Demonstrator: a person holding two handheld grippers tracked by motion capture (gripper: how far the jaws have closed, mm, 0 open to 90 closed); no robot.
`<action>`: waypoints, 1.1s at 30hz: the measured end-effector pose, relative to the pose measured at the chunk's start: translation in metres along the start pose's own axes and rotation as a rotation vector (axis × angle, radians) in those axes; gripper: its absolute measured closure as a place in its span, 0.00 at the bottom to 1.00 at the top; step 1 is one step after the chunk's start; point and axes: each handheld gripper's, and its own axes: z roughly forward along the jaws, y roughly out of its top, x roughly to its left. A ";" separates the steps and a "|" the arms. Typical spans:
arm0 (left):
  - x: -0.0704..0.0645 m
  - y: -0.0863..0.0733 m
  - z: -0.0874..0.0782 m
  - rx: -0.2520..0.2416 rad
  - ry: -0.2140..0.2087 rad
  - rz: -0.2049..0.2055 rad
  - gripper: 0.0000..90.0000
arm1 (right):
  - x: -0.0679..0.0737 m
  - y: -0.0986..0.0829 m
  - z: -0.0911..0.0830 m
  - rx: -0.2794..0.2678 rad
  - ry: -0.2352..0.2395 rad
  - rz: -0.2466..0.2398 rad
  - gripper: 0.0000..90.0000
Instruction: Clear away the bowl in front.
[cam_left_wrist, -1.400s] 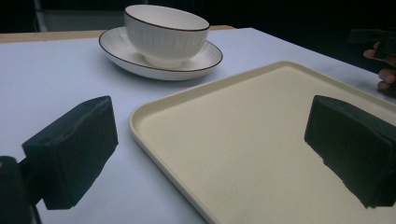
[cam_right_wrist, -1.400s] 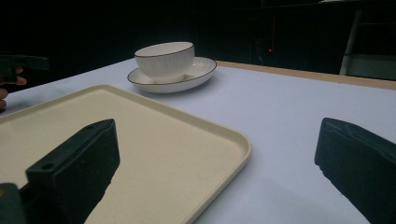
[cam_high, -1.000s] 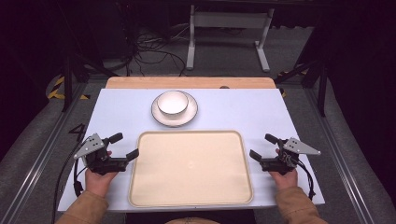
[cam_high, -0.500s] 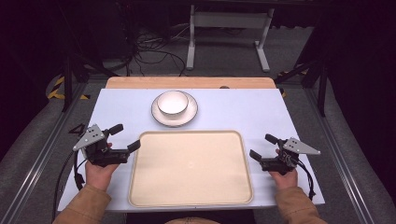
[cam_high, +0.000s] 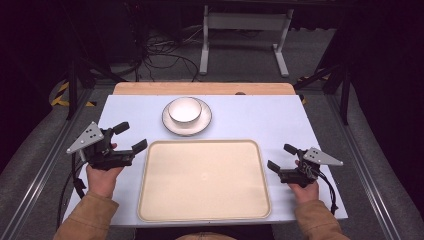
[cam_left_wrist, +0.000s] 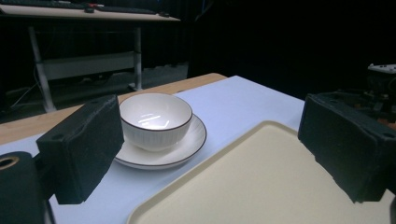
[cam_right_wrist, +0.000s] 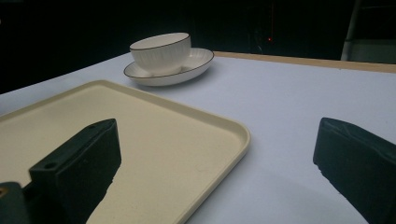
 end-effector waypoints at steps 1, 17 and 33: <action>0.000 0.002 0.000 -0.001 -0.002 0.001 0.09 | 0.000 0.000 0.000 0.002 0.001 0.000 0.01; 0.004 0.022 0.027 0.068 -0.055 0.004 0.10 | 0.005 -0.001 0.003 0.025 -0.016 -0.062 0.00; 0.015 0.049 0.073 0.072 -0.078 0.013 0.11 | 0.002 -0.001 -0.001 -0.006 -0.009 -0.031 0.00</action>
